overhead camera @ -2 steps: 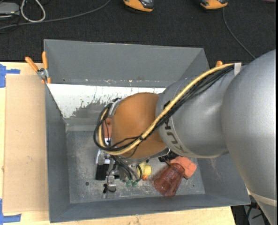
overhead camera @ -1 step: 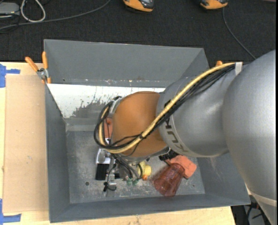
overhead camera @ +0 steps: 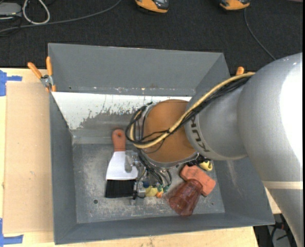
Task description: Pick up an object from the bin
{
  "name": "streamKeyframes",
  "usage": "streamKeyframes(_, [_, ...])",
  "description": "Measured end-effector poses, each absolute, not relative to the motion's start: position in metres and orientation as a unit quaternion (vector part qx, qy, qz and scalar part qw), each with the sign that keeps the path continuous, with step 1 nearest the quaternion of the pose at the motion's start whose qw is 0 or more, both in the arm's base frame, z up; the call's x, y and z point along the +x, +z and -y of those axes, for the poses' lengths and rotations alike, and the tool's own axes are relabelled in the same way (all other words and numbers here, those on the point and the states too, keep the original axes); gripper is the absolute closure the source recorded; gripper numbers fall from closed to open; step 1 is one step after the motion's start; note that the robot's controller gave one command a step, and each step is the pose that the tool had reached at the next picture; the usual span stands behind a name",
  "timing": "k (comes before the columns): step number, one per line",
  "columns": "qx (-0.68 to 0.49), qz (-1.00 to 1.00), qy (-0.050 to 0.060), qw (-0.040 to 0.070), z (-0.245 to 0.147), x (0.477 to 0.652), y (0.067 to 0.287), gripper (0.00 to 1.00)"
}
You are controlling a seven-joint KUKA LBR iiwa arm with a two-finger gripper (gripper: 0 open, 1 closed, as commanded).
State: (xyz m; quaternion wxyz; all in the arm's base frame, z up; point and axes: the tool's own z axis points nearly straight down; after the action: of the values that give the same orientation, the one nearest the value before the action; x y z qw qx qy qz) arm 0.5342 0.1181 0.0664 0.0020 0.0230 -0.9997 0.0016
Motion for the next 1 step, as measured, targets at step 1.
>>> streamKeyframes(1, [0.007, 1.0, -0.004, -0.005, -0.1211, 0.5387, 0.1121, 0.0])
